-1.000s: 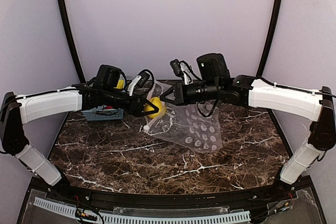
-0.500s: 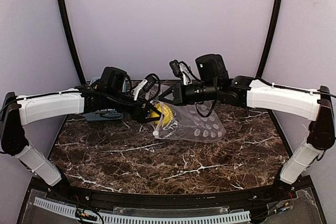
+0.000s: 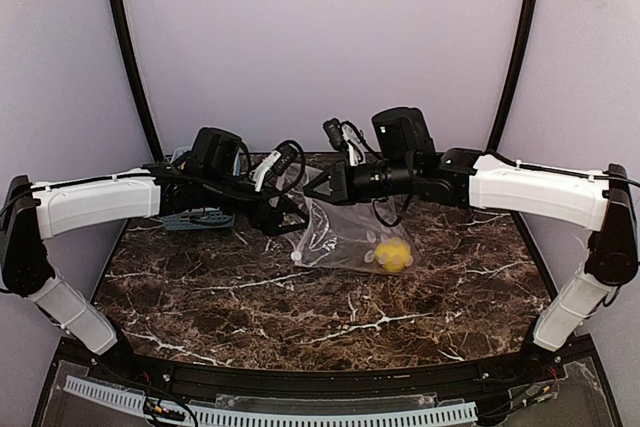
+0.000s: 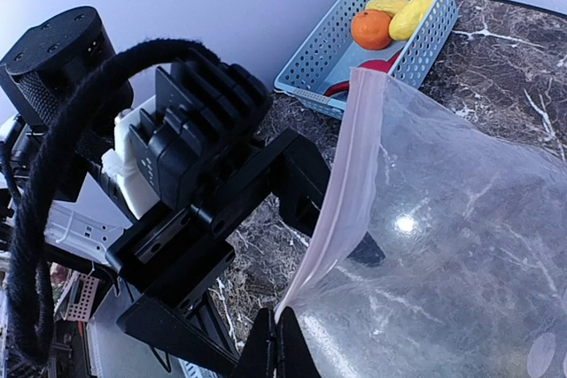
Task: Place the food in the zip-top bag and seal the zipper
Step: Place the fake fruit in the zipper food storage bag, then pick up the fake fruit from the bin.
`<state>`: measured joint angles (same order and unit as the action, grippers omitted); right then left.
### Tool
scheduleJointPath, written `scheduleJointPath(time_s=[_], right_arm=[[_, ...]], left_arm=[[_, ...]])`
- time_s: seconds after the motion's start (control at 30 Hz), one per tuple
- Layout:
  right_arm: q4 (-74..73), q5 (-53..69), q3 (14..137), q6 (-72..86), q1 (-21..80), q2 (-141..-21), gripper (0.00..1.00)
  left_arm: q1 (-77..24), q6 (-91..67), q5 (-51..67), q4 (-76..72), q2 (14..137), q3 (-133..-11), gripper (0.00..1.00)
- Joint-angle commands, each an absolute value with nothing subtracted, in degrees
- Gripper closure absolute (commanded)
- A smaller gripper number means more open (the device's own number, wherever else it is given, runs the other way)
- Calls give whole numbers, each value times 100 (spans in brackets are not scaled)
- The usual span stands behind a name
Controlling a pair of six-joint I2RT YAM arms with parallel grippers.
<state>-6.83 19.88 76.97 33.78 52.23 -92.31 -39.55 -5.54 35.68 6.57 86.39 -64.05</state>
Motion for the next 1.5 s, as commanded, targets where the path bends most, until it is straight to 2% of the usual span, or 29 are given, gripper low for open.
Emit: scheduleJointPath(time_s=[0.0,0.23,0.57,0.77,1.1,1.47], right_arm=[[-477,1896,7612,3443,5247,-9169,100],[-522,1748,7529,3463,5230,-9094,100],[-653,1543,7482,3468,5225,-9010,100],[-744,1464,7466,3439,5229,-8962,100],[-790,1373,7392,3419,5227,-8945,100],[-816,1323,7359,3385,5229,-8983,100]], left_arm=[[-3981,-457,3531,666,8328,-6453,9],[-3975,-296,3290,371,7607,-6192,9],[-3930,-129,2845,378,7190,-6108,8],[-3183,-459,2233,533,7151,-6178,5],[-1640,-1484,1620,1149,8066,-6522,4],[-795,-1954,1626,1186,8976,-6576,8]])
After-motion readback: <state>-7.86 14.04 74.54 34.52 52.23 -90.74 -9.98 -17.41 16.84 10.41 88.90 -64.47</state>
